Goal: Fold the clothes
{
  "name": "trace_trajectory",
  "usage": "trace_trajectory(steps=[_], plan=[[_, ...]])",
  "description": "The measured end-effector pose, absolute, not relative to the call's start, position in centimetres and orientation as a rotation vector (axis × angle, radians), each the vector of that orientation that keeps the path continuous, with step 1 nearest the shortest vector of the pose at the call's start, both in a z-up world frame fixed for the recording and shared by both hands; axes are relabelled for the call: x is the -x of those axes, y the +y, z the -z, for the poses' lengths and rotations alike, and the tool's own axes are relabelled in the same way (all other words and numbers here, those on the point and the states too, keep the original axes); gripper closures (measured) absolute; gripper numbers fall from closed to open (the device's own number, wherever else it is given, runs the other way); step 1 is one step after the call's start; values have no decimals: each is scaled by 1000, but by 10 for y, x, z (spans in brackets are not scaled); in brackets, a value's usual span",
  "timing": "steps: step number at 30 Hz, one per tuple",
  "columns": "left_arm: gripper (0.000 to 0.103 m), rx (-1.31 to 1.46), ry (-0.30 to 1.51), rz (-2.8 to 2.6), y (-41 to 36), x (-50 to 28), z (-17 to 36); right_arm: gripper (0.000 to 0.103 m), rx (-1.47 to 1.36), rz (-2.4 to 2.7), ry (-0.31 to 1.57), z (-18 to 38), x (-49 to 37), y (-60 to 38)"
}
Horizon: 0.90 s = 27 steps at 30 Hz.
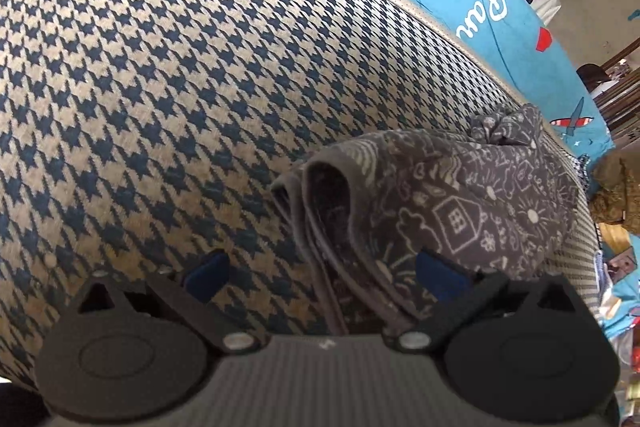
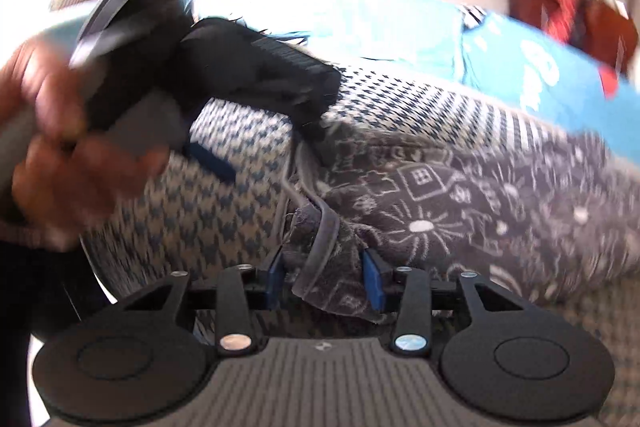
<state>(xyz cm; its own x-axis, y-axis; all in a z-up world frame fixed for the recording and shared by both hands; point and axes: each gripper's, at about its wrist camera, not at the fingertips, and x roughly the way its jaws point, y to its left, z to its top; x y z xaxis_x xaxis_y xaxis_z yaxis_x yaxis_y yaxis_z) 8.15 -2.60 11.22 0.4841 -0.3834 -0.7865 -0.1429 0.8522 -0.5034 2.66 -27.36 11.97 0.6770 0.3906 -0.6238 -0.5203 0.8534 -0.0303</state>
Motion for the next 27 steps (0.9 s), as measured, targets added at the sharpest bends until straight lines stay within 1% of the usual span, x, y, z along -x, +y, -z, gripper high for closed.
trace_trajectory(steps=[11,16,20,21,22,23,24,27], plan=[[0,653,1120,313,-61,-112,-97,68,-201,-497,752,-131,-62,-313],[0,640,1123,339,-78,-122,-94,68,-213,-500,747,-132,-61,-314],[1,621,1097,350,-85,-123,-96,68,-141,-519,719,-136,-53,-310],[4,611,1091,347,-87,-124,-96,67,-118,-526,711,-137,-50,-309],[10,602,1085,345,-88,-124,-97,67,-92,-534,703,-137,-47,-308],[12,593,1081,346,-89,-124,-98,65,-62,-540,693,-138,-44,-306],[14,584,1076,346,-90,-124,-99,61,-25,-542,677,-139,-40,-304],[15,573,1064,350,-92,-125,-102,50,90,-554,627,-142,-28,-298]])
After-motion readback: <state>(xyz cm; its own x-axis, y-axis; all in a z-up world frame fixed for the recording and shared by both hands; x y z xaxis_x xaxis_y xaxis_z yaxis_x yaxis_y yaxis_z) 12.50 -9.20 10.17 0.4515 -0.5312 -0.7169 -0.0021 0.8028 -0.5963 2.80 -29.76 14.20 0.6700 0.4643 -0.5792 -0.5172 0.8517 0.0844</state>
